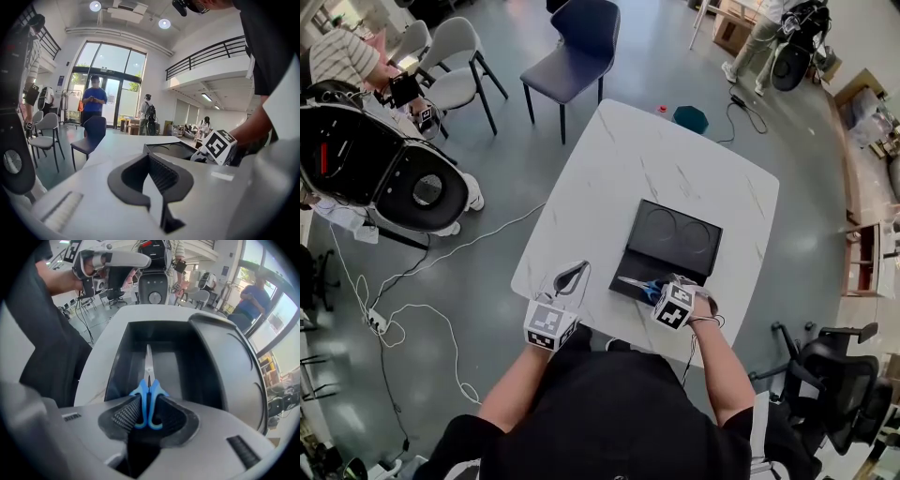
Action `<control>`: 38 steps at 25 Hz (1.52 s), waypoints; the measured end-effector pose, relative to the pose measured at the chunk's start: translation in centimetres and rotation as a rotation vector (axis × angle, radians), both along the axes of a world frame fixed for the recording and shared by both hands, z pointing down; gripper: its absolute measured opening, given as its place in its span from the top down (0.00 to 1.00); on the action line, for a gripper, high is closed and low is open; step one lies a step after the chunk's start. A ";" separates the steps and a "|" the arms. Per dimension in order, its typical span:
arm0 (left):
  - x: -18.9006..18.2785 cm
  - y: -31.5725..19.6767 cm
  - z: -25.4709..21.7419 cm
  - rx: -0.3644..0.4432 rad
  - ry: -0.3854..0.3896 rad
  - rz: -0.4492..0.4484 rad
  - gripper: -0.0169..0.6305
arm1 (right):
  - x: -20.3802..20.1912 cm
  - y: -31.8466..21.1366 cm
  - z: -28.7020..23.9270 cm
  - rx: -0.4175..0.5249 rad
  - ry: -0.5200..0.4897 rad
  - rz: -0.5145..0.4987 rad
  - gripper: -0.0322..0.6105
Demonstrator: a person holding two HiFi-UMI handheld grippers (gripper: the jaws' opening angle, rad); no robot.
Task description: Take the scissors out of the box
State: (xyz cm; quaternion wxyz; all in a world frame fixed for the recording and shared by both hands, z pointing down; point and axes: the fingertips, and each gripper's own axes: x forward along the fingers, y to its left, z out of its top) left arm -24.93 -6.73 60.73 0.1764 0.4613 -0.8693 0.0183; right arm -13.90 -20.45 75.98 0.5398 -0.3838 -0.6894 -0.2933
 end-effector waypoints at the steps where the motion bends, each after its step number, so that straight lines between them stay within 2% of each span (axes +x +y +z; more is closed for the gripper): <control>1: -0.2 0.1 0.0 0.000 0.001 -0.002 0.96 | -0.1 0.1 -0.1 -0.004 -0.001 0.001 0.78; 7: -0.7 0.1 0.1 0.007 0.005 -0.001 0.96 | -0.6 -0.3 -0.2 -0.049 -0.007 0.095 0.81; 10: -0.7 -0.2 0.0 0.010 0.005 0.008 0.96 | -0.7 -0.5 -0.2 -0.047 -0.022 0.095 0.81; 21: -0.5 -0.6 -0.5 0.015 -0.005 0.034 0.96 | -1.3 -0.6 -5.2 -0.082 -0.221 0.117 0.81; 25: -0.4 -1.0 -0.9 0.015 -0.010 0.047 0.96 | -1.2 -0.3 -8.4 -0.113 -0.319 0.144 0.81; 29: -0.6 -1.8 -1.5 0.020 -0.025 0.067 0.96 | -2.0 -0.7 -11.6 -0.102 -0.478 0.187 0.81; 38: -0.2 -3.8 -3.7 0.028 -0.059 0.133 0.96 | -4.1 -2.8 -18.5 -0.231 -0.783 0.450 0.81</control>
